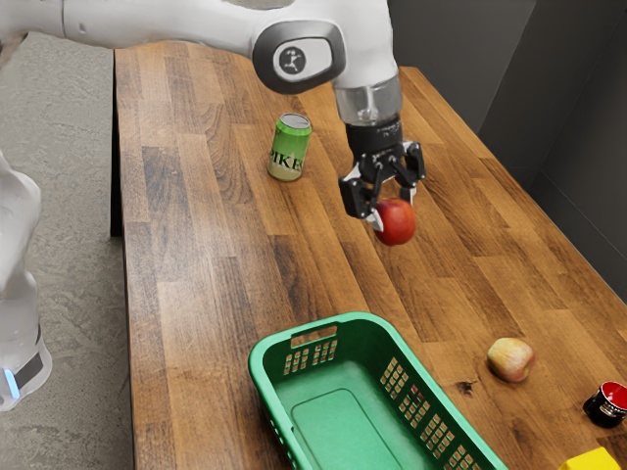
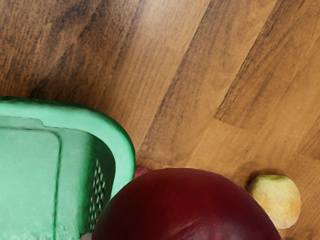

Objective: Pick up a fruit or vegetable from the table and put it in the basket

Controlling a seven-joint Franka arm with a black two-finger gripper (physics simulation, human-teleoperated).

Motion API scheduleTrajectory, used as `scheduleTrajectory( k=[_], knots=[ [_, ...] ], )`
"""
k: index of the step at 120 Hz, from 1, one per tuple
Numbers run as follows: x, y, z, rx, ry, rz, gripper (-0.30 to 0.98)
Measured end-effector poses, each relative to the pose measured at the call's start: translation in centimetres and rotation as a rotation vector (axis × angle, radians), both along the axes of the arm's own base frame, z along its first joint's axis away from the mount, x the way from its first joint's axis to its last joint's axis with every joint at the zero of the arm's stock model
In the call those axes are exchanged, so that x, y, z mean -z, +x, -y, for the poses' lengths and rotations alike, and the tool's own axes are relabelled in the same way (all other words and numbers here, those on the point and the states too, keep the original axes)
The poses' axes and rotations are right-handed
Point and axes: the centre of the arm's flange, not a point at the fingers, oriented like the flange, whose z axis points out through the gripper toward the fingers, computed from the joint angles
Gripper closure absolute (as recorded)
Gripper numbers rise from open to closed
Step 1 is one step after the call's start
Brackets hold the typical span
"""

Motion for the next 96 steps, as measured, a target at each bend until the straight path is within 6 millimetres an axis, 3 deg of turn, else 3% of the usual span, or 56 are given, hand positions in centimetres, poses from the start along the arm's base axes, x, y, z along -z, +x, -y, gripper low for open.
scheduleTrajectory(
  k=[19,44,80,91,96],
  knots=[
    [-0.3,-2.6,6.1,0.096,-0.02,-0.015,0.52],
    [0.8,-4.4,11.6,0.169,-0.069,-0.068,0.55],
    [1.9,-4.5,15.3,0.201,-0.122,-0.122,0.53],
    [1.9,-4.5,15.6,0.197,-0.136,-0.128,0.53],
    [1.7,-4.6,15.5,0.195,-0.14,-0.126,0.43]
  ],
)
